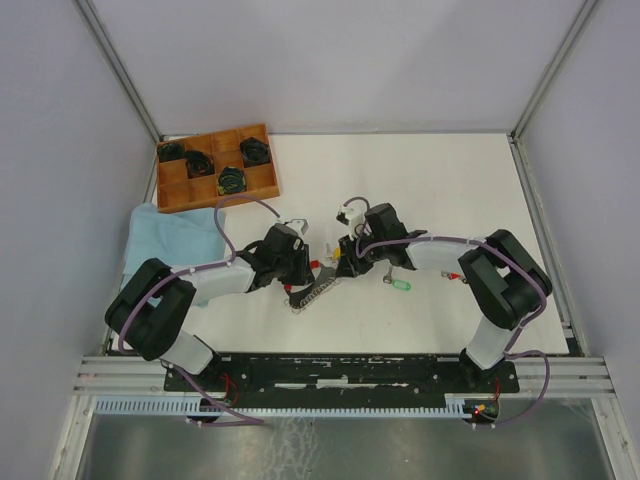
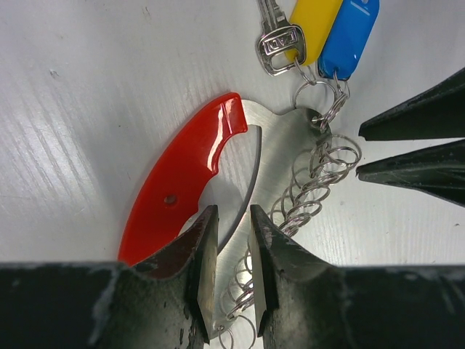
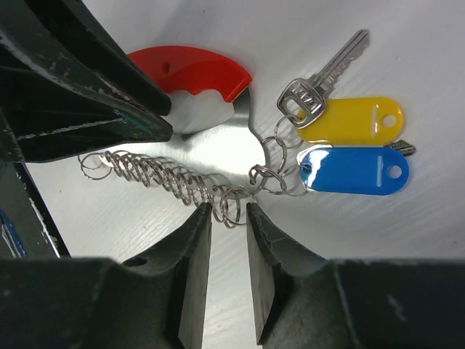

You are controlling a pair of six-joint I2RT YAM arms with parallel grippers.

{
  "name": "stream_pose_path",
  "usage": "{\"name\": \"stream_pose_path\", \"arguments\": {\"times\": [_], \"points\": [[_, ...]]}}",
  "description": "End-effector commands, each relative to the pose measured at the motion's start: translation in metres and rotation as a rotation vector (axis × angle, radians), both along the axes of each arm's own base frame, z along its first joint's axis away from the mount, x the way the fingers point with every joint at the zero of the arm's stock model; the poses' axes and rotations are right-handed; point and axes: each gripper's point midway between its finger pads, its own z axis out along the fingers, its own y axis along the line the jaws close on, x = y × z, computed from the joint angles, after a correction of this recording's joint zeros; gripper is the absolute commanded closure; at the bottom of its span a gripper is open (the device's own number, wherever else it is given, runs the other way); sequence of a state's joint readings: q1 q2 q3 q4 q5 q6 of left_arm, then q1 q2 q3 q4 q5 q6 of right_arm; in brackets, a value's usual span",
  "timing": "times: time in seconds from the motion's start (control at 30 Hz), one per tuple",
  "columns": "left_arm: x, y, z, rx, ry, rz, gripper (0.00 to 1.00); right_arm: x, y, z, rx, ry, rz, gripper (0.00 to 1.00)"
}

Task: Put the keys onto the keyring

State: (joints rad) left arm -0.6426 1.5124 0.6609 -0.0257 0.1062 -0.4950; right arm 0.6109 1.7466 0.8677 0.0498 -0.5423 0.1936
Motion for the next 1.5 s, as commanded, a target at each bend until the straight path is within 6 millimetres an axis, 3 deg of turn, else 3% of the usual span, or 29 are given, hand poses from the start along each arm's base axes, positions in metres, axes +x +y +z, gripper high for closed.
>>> {"name": "stream_pose_path", "arguments": {"times": [0.0,0.27,0.53,0.83,1.27,1.47], "points": [[0.0,0.002,-0.004,-0.012,0.012,0.043,0.69,0.003,0.015,0.032,0.068,-0.066,0.045,0.67],[-0.001,0.002,-0.004,-0.014,0.013,0.043,0.69,0.007,0.008,0.019,-0.002,-0.08,-0.003,0.67],[-0.001,0.002,-0.003,-0.016,0.013,0.04,0.69,0.007,-0.007,0.025,-0.067,-0.148,-0.011,0.63],[-0.001,0.001,-0.003,-0.018,0.014,0.037,0.69,-0.004,0.017,0.018,-0.091,-0.152,0.115,0.57],[-0.003,0.003,-0.004,-0.016,0.015,0.036,0.69,0.007,0.008,0.003,-0.194,-0.188,0.089,0.63],[-0.004,0.003,-0.004,-0.014,0.017,0.034,0.69,0.008,0.006,0.002,-0.206,-0.191,0.086,0.71]]}}
